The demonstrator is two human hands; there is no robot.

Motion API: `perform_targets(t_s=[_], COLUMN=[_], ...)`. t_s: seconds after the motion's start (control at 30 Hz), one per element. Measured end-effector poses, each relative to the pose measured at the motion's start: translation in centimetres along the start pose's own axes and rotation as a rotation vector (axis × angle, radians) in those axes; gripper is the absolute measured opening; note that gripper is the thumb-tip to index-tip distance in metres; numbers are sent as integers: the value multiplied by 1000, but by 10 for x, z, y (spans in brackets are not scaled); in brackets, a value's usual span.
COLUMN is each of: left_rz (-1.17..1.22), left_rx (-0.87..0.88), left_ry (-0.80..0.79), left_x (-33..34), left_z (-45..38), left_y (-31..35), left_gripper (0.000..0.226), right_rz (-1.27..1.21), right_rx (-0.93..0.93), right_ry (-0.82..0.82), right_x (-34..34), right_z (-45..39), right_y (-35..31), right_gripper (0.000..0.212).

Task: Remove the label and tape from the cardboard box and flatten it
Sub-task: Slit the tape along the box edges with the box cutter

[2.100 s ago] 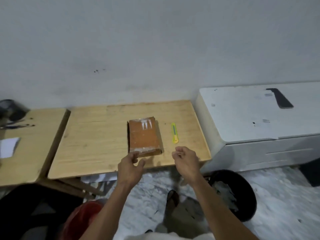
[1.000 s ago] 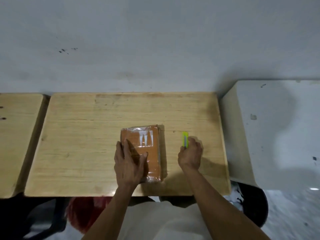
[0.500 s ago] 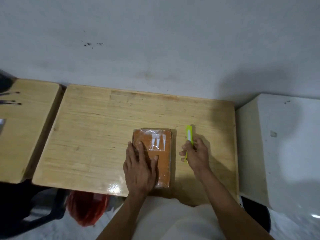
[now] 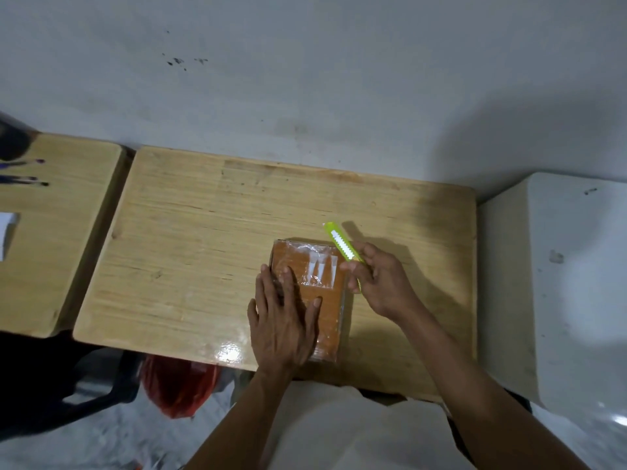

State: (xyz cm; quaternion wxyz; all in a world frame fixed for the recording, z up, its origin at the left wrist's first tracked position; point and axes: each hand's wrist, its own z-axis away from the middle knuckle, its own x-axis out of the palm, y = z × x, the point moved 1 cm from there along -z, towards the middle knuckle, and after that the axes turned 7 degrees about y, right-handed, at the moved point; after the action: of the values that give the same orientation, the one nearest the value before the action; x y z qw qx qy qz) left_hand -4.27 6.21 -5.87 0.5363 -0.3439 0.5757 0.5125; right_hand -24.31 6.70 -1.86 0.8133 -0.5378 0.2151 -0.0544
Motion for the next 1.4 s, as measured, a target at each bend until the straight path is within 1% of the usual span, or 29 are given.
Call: perform_targets(t_s=[0.07, 0.13, 0.2, 0.3, 0.4, 0.57, 0.7, 1.0, 1.4], left_rz=[-4, -8, -10, -21, -36, -23, -5, -24, -32], left_rx=[-3, -10, -11, -17, -48, -98, -107, -96, -94], left_ry=[3, 4, 7, -1, -14, -17, -10, 5, 20], left_x=[2, 3, 3, 4, 5, 6, 8, 9, 11], left_z=[0, 0, 1, 1, 2, 6, 7, 8, 9], left_y=[0, -1, -1, 0, 0, 3, 2, 3, 4], left_gripper=[79, 78, 78, 79, 78, 75, 76, 75, 74], right_rz=[160, 294, 372, 481, 585, 682, 756, 814, 1024], right_rx=[-82, -156, -207, -294, -372, -395, -416, -461, -556], right_ry=[-14, -21, -43, -134, -181, -230, -233, -220, -209], right_x=[-3, -5, -4, 4, 11, 13, 15, 20, 28], right_z=[-4, -12, -21, -34, -43, -52, -55, -57, -56], right_y=[1, -3, -12, -27, -38, -41, -41, -48, -50], right_gripper=[24, 28, 32, 38, 36, 30, 26, 29, 27])
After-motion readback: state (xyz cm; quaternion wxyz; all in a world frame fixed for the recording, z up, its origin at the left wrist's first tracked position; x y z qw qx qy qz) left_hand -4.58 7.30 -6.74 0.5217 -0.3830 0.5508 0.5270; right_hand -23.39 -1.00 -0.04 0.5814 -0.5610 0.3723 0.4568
